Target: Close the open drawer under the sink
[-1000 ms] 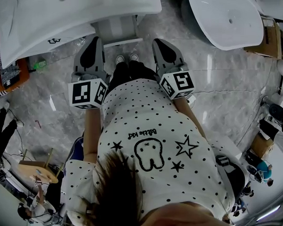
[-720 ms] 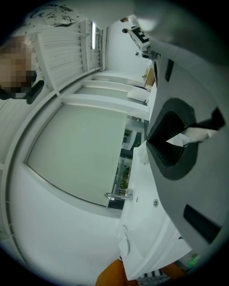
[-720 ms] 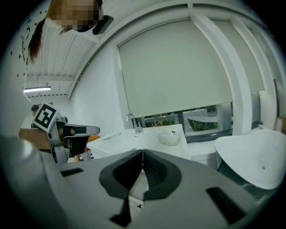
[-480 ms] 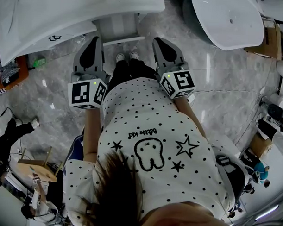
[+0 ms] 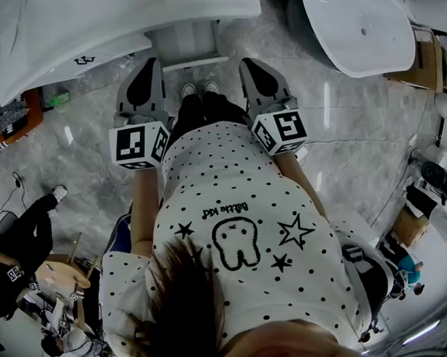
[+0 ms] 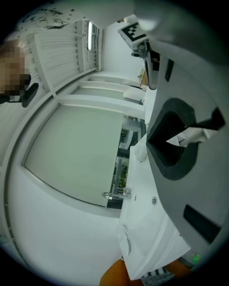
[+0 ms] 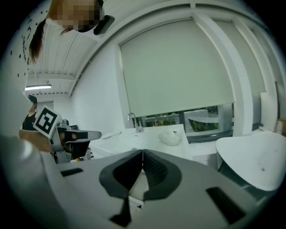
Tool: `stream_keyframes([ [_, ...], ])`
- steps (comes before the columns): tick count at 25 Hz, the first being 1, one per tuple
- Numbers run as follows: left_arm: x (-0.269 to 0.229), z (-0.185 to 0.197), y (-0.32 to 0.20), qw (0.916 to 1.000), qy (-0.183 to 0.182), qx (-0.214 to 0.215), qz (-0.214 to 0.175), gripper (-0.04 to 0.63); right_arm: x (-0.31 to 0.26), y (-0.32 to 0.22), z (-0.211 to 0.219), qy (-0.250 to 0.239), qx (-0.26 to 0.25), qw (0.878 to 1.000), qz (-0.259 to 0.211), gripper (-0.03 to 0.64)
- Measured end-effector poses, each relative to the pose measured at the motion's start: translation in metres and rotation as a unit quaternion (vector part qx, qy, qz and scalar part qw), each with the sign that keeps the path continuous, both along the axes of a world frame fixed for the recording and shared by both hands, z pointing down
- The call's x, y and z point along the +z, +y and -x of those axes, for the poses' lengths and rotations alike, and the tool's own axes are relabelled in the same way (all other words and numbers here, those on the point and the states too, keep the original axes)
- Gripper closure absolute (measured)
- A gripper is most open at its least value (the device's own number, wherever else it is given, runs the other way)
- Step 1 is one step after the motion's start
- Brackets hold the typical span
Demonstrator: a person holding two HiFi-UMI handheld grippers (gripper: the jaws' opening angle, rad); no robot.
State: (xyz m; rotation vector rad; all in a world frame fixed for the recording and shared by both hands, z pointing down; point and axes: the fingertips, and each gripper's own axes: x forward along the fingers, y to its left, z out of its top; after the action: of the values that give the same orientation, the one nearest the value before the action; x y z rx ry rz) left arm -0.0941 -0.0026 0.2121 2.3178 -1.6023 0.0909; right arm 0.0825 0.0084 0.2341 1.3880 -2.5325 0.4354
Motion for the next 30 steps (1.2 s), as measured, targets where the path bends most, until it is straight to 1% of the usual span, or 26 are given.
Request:
stream_keyframes([
  [3,0.012,-0.002,0.002,0.9998,-0.011,0.0,0.013,0.589,-0.001,-0.002,-0.001,0.004,-0.005,1.0,0.001,0.603],
  [11,0.06,0.004,0.01,0.9975,-0.016,-0.006,0.068,0.589,0.01,0.0,0.005,0.015,-0.01,1.0,0.009,0.603],
  [18,0.112,-0.007,0.023,0.9926,-0.018,0.012,0.12,0.588,0.024,0.009,0.001,0.024,-0.007,0.999,0.024,0.603],
  [21,0.14,-0.01,0.027,0.9892,-0.026,0.016,0.143,0.579,0.031,0.006,0.003,0.02,-0.007,0.999,0.027,0.603],
  [23,0.158,-0.014,0.027,0.9863,-0.025,0.02,0.162,0.512,0.035,0.001,0.004,0.016,-0.006,0.999,0.03,0.603],
  [24,0.167,-0.017,0.027,0.9847,-0.023,0.022,0.171,0.503,0.036,0.0,0.004,0.015,-0.006,0.999,0.032,0.603],
  [27,0.197,-0.026,0.031,0.9797,-0.03,0.023,0.197,0.502,0.04,-0.001,0.005,0.012,-0.011,0.999,0.042,0.603],
  [30,0.242,-0.033,0.032,0.9716,-0.045,0.028,0.23,0.503,0.053,0.001,0.005,0.012,-0.018,0.998,0.054,0.603],
])
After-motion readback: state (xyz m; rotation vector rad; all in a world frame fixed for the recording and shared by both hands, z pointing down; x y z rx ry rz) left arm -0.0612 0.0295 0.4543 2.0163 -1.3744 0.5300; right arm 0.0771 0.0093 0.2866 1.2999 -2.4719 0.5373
